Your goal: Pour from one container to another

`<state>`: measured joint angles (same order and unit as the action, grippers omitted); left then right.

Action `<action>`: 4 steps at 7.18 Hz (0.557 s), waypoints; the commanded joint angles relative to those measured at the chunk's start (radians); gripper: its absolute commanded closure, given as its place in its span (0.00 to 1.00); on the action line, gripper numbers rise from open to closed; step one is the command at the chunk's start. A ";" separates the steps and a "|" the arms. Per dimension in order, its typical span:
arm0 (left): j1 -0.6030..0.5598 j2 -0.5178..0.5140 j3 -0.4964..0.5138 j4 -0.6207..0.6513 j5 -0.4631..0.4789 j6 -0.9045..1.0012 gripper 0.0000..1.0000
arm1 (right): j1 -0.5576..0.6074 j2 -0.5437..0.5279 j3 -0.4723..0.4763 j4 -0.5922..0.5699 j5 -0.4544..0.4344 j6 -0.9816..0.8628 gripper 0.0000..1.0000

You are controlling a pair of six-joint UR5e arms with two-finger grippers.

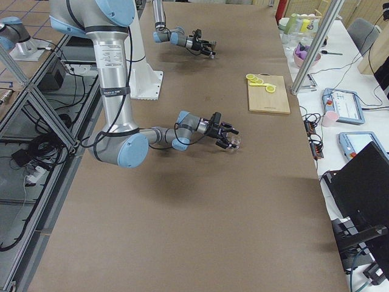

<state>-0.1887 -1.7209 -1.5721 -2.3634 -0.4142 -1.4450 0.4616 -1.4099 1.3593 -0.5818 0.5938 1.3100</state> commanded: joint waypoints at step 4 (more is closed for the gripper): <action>0.000 0.015 0.007 -0.080 -0.001 0.049 0.02 | 0.005 0.092 -0.123 0.046 0.011 0.000 0.00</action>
<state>-0.1884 -1.7116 -1.5700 -2.3957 -0.4151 -1.4304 0.4662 -1.3314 1.2531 -0.5367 0.6007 1.3100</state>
